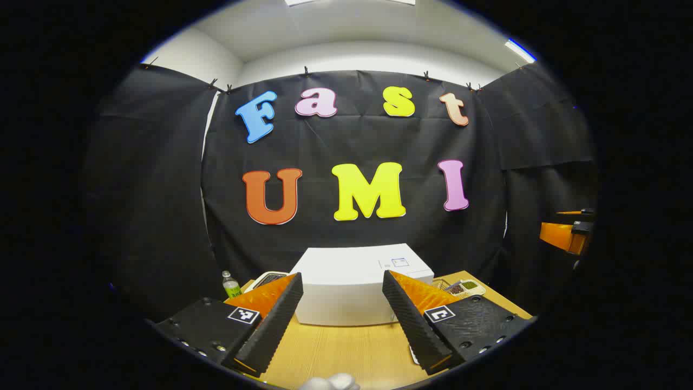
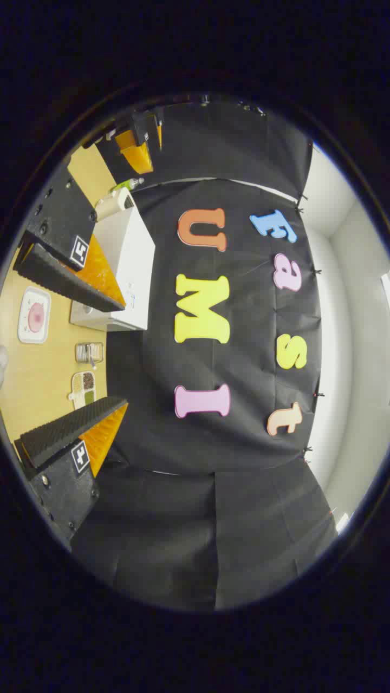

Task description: Open the microwave oven with the left hand, put the food in, and close the microwave oven.

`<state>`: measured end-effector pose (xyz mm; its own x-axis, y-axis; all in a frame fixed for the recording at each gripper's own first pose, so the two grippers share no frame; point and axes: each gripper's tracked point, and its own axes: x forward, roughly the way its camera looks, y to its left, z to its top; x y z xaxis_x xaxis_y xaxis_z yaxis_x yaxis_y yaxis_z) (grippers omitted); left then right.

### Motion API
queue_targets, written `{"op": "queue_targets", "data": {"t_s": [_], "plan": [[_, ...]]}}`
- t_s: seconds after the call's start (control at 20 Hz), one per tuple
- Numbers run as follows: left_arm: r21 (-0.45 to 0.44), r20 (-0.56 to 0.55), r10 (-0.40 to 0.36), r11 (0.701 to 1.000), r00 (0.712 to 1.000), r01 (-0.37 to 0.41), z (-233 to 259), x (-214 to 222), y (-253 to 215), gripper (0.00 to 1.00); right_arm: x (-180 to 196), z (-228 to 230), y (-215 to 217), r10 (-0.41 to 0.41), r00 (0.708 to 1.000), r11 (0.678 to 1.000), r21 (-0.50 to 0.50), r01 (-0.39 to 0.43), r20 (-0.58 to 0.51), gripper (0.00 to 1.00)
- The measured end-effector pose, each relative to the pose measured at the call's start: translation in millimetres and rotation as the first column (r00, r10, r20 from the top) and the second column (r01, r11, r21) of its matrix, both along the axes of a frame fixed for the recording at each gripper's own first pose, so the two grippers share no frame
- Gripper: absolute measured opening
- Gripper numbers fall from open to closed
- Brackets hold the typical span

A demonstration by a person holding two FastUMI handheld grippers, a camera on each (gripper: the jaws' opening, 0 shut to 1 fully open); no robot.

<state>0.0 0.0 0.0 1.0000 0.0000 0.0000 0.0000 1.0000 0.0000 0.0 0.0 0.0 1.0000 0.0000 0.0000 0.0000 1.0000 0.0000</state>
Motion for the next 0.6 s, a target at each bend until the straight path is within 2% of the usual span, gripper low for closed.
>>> {"op": "queue_targets", "data": {"t_s": [0.05,0.6], "plan": [[0.001,0.0,0.004,1.0,1.0,-0.004,0,1,2,0.95,0,-2,1,0.006,1.0,1.0,0.001,-0.006,-0.005,1.0],[0.001,-0.011,0.038,0.999,0.999,-0.038,-7,8,13,0.95,5,3,-13,-0.012,1.0,1.0,-0.001,0.012,0.0,1.0]]}}
